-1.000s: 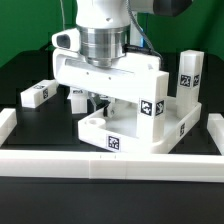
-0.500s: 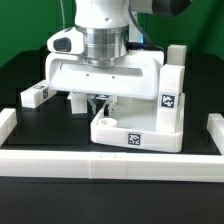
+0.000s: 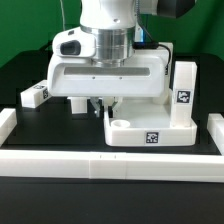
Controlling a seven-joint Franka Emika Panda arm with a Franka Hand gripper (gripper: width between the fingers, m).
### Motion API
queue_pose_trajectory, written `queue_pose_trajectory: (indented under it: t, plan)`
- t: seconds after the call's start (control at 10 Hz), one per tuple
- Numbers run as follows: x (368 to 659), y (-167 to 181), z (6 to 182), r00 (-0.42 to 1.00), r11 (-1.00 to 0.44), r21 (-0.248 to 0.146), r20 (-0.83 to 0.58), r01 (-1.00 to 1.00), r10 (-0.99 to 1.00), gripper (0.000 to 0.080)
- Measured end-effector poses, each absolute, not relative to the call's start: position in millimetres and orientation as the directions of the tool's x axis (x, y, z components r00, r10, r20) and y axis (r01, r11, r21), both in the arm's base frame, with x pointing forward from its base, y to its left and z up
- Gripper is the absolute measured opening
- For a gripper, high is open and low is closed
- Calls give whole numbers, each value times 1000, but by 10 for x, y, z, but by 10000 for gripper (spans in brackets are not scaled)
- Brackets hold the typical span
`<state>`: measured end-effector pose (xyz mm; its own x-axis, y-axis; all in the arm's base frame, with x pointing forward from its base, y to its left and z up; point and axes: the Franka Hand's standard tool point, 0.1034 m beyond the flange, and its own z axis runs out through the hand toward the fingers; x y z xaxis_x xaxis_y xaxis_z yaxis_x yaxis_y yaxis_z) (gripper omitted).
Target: Assemble desk
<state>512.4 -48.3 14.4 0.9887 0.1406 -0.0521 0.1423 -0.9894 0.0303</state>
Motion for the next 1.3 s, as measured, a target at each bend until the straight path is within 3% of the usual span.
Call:
queue_pose_trajectory:
  t: [0.5, 0.9, 1.3]
  plan:
    - [5173, -524, 150, 905, -905, 34, -67, 423, 420, 67]
    - [5359, -378, 208, 700, -699, 41, -76, 714, 710, 66]
    - [5346, -430, 202, 575, -575, 33, -97, 817, 812, 64]
